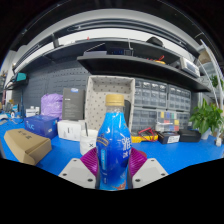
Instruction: Pour water
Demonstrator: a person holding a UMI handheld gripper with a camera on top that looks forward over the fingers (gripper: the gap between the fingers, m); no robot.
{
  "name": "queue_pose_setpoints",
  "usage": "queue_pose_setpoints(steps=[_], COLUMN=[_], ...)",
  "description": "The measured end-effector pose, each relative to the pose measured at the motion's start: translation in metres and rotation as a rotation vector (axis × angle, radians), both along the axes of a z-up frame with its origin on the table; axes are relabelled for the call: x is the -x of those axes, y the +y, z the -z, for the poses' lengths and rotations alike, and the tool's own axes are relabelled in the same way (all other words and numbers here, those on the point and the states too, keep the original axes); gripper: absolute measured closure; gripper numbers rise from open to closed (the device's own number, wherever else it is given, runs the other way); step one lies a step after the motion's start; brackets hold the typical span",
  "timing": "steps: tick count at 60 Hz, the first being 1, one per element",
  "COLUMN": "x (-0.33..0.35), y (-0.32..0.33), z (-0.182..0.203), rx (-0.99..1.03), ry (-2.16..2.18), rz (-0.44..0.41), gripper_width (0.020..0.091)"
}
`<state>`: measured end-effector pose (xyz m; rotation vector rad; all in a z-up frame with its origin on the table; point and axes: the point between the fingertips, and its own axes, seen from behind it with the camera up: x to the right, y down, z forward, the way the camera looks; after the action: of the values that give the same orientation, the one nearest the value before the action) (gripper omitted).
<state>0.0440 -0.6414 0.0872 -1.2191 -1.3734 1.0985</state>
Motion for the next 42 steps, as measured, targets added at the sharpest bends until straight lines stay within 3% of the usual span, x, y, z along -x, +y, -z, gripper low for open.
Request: queue_pose_setpoints(steps=[1,2,20,42], x=[0.001,0.001,0.009,0.102], y=[-0.001,-0.001,-0.001,0.052], z=[0.0,0.0,-0.002,-0.031], rx=[-0.003,-0.007,-0.087,-0.94], ry=[0.0,0.0,-0.043,-0.074], rz=[-0.002,-0.003,-0.045,-0.096], gripper_width=[0.0701,0.0774,0.0775,0.0776])
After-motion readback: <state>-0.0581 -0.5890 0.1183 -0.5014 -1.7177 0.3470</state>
